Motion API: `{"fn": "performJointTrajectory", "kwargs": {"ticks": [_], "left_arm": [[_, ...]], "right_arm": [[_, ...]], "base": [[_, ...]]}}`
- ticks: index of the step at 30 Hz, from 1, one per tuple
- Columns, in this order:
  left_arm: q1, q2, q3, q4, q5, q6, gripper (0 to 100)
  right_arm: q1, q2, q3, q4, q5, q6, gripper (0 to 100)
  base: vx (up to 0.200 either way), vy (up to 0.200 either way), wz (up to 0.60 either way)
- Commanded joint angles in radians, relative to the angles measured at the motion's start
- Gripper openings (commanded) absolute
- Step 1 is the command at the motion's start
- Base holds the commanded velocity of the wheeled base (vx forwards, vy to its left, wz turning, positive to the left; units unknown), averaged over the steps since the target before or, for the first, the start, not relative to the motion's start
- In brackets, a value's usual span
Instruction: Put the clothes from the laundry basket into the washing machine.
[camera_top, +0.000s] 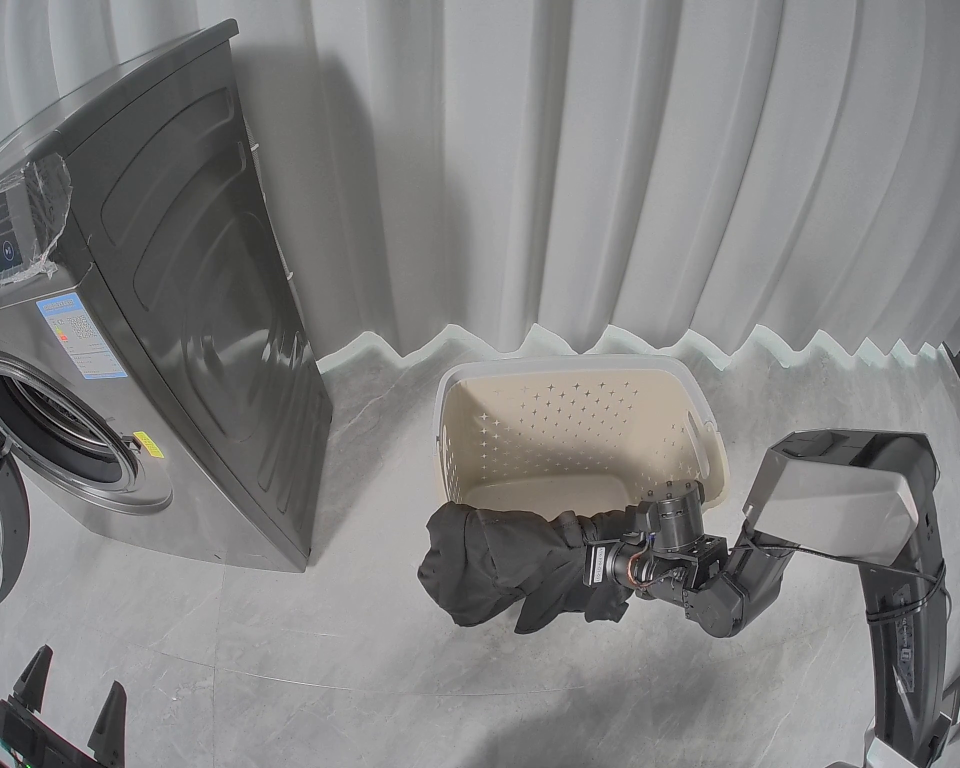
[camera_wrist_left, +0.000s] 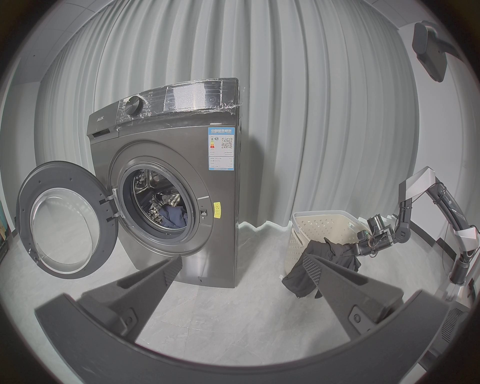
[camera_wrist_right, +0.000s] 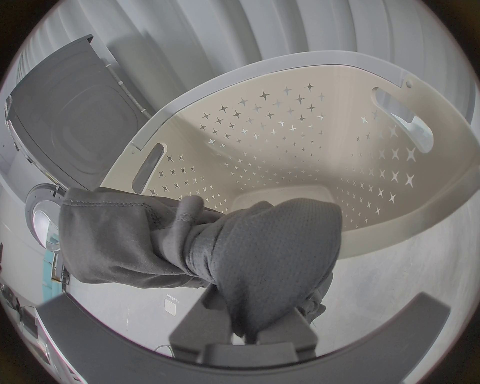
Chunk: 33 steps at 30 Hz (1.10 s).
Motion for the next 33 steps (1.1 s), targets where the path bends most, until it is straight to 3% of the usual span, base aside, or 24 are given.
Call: {"fn": "performJointTrajectory", "kwargs": {"ticks": [1,10,16,27,33], "left_arm": [[0.0,-0.016,0.015,0.0,0.0,0.0,100],[0.0,-0.016,0.015,0.0,0.0,0.0,100],[0.0,-0.016,0.015,0.0,0.0,0.0,100],[0.0,-0.016,0.015,0.0,0.0,0.0,100],[0.0,-0.016,0.015,0.0,0.0,0.0,100]], "right_arm": [[0.004,-0.093,0.058,0.0,0.0,0.001,0],[0.042,-0.381,0.248,0.001,-0.001,-0.004,0],[0.068,-0.474,0.306,0.001,-0.004,-0.001,0],[0.083,-0.469,0.32,0.001,-0.02,0.002,0],[0.079,-0.323,0.324,-0.016,-0.021,0.004,0]], "base": [[0.0,0.0,0.0],[0.0,0.0,0.0],[0.0,0.0,0.0],[0.0,0.0,0.0],[0.0,0.0,0.0]]}}
